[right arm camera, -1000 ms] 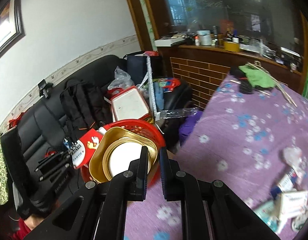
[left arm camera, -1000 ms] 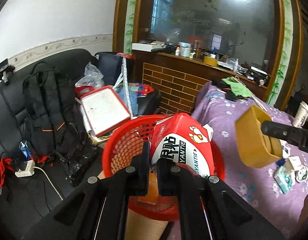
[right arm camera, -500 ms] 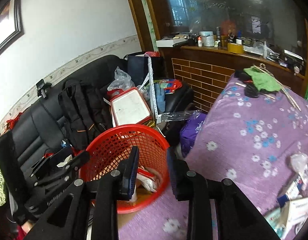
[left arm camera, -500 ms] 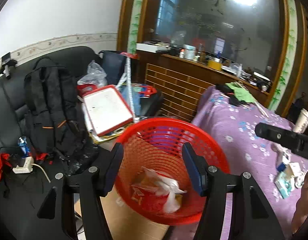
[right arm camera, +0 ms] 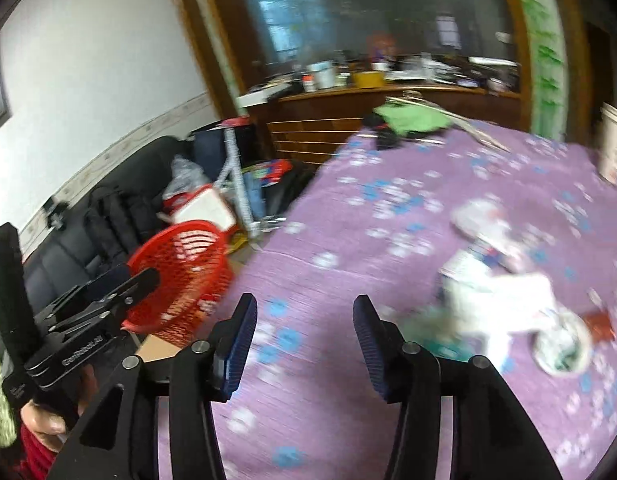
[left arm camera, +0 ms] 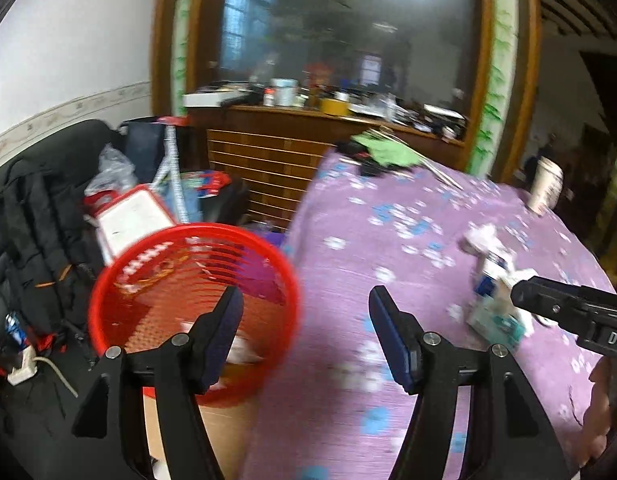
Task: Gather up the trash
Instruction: 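Move both open tools back toward the table, then grasp the white knit glove with the right tool while the left tool reaches toward the white medicine box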
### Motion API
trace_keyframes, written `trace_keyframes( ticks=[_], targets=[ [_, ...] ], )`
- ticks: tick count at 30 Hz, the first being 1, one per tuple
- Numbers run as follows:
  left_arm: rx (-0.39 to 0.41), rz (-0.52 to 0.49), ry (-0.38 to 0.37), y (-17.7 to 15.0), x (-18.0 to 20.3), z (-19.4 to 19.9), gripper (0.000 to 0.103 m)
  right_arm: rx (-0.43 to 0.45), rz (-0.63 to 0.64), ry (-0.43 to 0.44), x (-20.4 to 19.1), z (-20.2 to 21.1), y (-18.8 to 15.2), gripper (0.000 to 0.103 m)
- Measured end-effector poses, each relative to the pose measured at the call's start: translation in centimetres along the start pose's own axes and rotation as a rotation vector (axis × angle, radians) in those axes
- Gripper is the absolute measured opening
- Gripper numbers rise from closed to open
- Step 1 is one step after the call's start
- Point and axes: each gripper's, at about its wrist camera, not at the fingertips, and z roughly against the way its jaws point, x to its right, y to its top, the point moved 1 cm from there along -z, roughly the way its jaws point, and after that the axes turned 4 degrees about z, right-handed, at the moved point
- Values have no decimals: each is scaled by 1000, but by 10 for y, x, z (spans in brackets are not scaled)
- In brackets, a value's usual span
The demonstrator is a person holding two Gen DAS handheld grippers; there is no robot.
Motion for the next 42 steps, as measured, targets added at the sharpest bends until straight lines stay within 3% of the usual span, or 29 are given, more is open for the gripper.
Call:
trace_keyframes(
  ticks=[3, 11, 17, 19, 25, 30, 33, 36, 38, 42],
  targets=[
    [-51, -58, -57, -8, 36, -8, 65, 6, -24, -46, 30, 16, -12, 54],
    [-151, -205, -159, -30, 119, -24, 69, -11, 7, -361, 117, 41, -32, 62],
    [-186, -265, -181, -43, 153, -32, 69, -72, 12, -446, 161, 22, -49, 63],
    [-201, -271, -180, -45, 158, -37, 69, -88, 5, -432, 167, 15, -52, 62],
    [-229, -271, -169, -47, 167, -49, 69, -99, 19, -440, 168, 6, -57, 36],
    [-254, -254, -162, -48, 169, -59, 70, -74, 36, -431, 166, 7, -58, 23],
    [-271, -236, -165, -46, 170, -63, 70, 10, 13, -369, 163, 20, -55, 23],
    [-283, -229, -163, -46, 173, -68, 72, 176, 14, -299, 155, 49, -47, 23],
    [-308, -222, -169, -46, 175, -73, 75, 215, 10, -295, 152, 56, -46, 23],
    [-340, -190, -177, -45, 179, -81, 75, 205, -21, -271, 157, 55, -46, 23]
  ],
)
